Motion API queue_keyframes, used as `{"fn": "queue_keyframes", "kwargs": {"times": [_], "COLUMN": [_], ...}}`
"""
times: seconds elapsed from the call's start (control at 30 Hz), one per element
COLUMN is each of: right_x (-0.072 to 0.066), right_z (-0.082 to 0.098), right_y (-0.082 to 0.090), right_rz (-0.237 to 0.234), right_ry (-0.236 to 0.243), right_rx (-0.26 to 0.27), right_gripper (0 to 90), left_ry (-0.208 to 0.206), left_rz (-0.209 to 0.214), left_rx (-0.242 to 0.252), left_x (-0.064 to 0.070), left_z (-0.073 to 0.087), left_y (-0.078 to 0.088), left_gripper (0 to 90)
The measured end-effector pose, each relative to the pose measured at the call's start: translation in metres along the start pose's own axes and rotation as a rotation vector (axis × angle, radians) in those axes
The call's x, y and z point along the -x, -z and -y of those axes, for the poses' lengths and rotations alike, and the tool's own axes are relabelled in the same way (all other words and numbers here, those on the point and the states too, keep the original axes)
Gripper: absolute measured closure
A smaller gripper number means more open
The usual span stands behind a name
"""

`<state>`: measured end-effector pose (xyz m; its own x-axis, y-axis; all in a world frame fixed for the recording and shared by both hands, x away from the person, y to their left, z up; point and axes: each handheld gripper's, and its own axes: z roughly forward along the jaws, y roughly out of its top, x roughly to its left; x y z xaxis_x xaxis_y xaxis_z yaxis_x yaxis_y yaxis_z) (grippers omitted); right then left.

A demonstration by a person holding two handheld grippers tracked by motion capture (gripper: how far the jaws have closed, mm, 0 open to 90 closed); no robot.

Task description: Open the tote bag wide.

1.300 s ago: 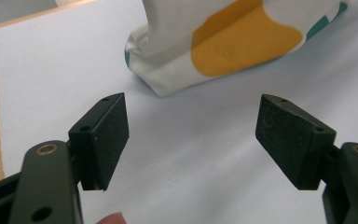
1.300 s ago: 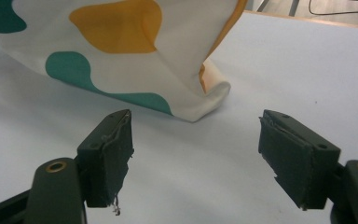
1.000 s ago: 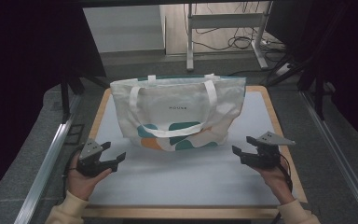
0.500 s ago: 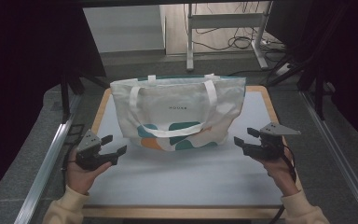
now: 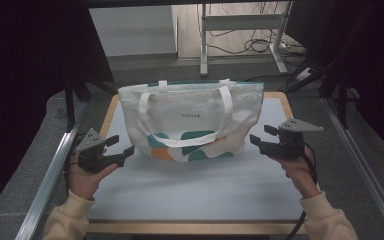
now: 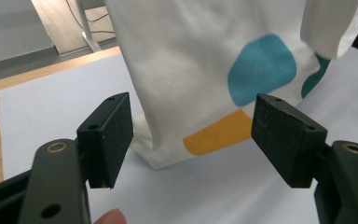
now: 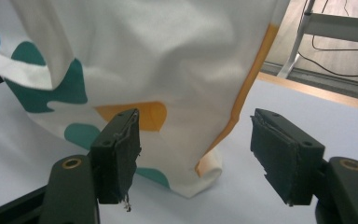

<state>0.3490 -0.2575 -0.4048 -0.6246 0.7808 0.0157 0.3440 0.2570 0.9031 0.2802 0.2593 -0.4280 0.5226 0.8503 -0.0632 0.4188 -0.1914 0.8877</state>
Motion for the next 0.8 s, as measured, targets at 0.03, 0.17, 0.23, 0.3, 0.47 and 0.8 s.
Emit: {"fn": "queue_keyframes", "kwargs": {"times": [0.03, 0.17, 0.23, 0.3, 0.47, 0.8], "right_x": [0.0, 0.0, 0.0, 0.0, -0.001, 0.003], "right_z": [-0.002, -0.009, -0.012, -0.015, -0.021, -0.035], "right_y": [-0.001, -0.004, -0.005, -0.006, -0.008, -0.016], "right_rz": [0.002, 0.0, -0.001, -0.002, -0.001, 0.012], "right_ry": [-0.002, -0.002, 0.002, 0.005, 0.008, 0.004], "right_rx": [0.001, 0.008, 0.009, 0.01, 0.016, 0.021], "right_gripper": [32.7, 32.8, 32.9, 32.8, 32.9, 33.0], "left_ry": [0.004, 0.016, 0.013, 0.014, 0.014, 0.009], "left_rz": [0.005, 0.02, 0.021, 0.022, 0.02, -0.001], "left_rx": [0.005, 0.021, 0.021, 0.02, 0.024, 0.029], "left_x": [-0.002, -0.005, -0.007, -0.007, -0.007, -0.012], "left_z": [-0.005, -0.013, -0.017, -0.019, -0.023, -0.037], "left_y": [0.0, -0.001, -0.002, -0.003, -0.005, -0.012], "left_gripper": [29.6, 30.3, 30.3, 30.3, 30.0, 30.4]}}
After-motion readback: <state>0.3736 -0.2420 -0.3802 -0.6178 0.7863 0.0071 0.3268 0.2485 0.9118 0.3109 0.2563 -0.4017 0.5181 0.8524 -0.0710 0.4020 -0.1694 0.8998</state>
